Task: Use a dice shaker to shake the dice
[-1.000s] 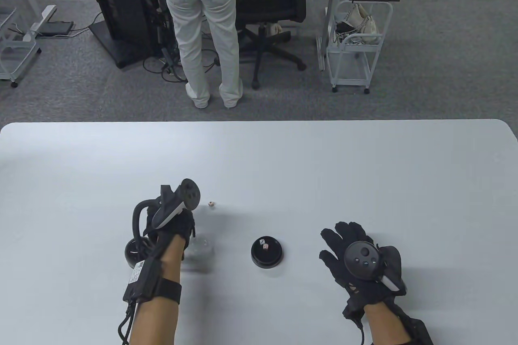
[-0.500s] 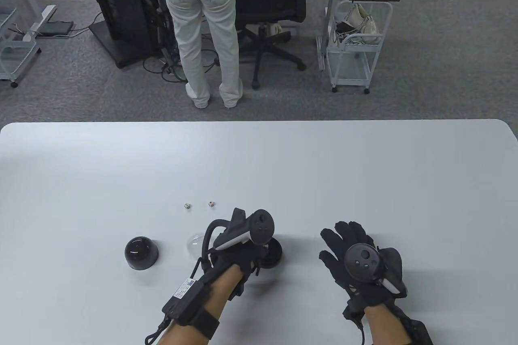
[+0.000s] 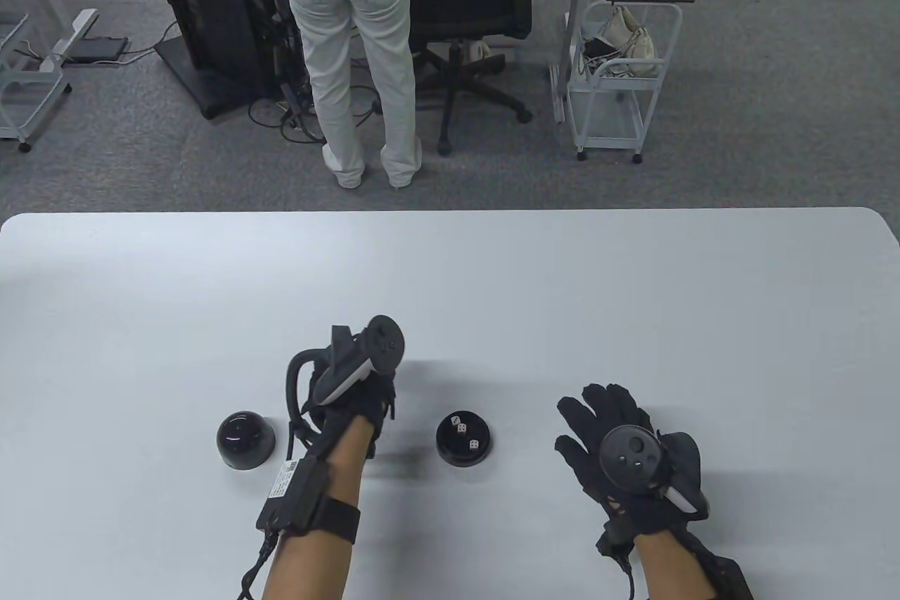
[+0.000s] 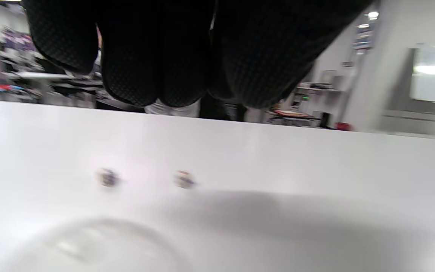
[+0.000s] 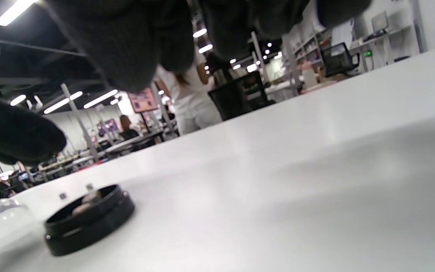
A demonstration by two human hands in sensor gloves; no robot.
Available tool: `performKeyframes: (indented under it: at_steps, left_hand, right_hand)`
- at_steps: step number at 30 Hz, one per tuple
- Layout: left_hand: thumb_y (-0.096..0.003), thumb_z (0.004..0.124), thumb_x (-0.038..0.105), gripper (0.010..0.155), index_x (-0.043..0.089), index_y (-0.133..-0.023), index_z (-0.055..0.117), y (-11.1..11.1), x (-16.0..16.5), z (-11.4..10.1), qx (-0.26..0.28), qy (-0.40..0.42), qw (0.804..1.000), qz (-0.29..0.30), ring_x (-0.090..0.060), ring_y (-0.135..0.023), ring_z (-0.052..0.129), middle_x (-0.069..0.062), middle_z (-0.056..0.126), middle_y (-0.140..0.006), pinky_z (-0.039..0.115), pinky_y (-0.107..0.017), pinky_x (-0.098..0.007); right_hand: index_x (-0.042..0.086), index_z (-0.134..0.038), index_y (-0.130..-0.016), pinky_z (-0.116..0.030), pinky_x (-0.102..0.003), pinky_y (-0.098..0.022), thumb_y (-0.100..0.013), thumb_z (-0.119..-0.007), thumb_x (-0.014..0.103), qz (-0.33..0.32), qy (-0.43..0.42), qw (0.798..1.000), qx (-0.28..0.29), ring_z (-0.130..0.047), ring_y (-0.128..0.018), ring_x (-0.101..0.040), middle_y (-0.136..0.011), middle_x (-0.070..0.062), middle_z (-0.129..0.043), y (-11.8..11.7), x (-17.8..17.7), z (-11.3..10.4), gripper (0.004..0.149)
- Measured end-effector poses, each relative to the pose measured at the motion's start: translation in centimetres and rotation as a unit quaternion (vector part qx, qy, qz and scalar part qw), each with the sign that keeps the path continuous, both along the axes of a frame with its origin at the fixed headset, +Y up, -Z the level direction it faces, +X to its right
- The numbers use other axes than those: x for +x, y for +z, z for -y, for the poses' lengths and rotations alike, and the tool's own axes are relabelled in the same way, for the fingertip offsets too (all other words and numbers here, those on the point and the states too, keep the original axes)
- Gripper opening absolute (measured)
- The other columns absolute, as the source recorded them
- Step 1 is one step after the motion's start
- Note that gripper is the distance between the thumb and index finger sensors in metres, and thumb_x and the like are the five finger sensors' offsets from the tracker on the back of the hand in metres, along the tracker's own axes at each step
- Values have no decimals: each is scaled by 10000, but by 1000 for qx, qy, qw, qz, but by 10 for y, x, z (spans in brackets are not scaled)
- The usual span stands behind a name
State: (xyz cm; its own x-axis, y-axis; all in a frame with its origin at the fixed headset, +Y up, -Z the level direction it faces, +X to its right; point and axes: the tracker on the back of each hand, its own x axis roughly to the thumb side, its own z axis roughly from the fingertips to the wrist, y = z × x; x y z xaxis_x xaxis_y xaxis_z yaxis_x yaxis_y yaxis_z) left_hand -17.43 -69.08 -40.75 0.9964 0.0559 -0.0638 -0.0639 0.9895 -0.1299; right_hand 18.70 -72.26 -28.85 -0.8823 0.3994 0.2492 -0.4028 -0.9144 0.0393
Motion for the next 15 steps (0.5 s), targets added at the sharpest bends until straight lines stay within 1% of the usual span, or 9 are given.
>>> performKeyframes:
  at_steps: [3,5,6,9,11,13,15]
  left_hand:
    - [-512,832,350,525,262,-1010,695,-11,-28,5,-16,-23,998,-50,-426,-898,793,-149,776,-997,671,-636,-619]
    - [-516,824,347,538,276,-1026,670,-16,-41,12,-30,-23,997,-69,-432,-913,775,-154,758,-1013,663,-642,-623]
    - [-519,820,345,541,283,-1032,659,-18,-47,17,-39,-16,997,-68,-431,-917,773,-154,751,-1019,663,-644,-622]
    - [-520,822,344,567,301,-1051,629,-23,-54,31,-60,0,996,-73,-446,-934,743,-172,722,-1039,646,-650,-630]
    - [-523,821,359,605,328,-1074,575,-26,-54,40,-79,-12,995,-67,-454,-953,711,-176,688,-1061,631,-659,-633]
    - [-525,819,385,632,340,-1088,535,-29,-54,48,-98,-23,992,-76,-459,-962,697,-179,670,-1074,620,-666,-636]
    - [-519,826,399,640,337,-1087,536,-32,-53,53,-93,-35,992,-81,-455,-951,713,-177,689,-1060,630,-661,-631]
  right_hand:
    - [226,-641,-1082,-457,-747,-700,-587,-787,391,1,2,1000,-3,-403,-1052,-555,-1133,-240,-494,0,0,0,541]
    - [226,-638,-1084,-455,-747,-702,-588,-786,392,2,3,1000,-5,-402,-1053,-554,-1133,-239,-494,0,0,-1,543]
    - [227,-638,-1083,-454,-747,-701,-588,-786,391,3,3,1000,-5,-401,-1052,-555,-1133,-241,-494,0,0,-1,542]
    - [226,-640,-1082,-454,-748,-701,-588,-786,392,4,6,1000,-6,-400,-1053,-555,-1134,-237,-494,0,0,-1,541]
    - [226,-638,-1083,-455,-747,-702,-589,-785,393,4,6,1000,-7,-400,-1053,-555,-1134,-240,-492,0,0,-1,542]
    - [224,-638,-1084,-455,-748,-701,-589,-786,392,5,8,1000,-9,-398,-1053,-557,-1134,-240,-493,0,0,-1,543]
    - [226,-638,-1083,-453,-748,-702,-589,-786,392,6,11,1000,-10,-397,-1053,-556,-1134,-239,-493,0,-1,-1,542]
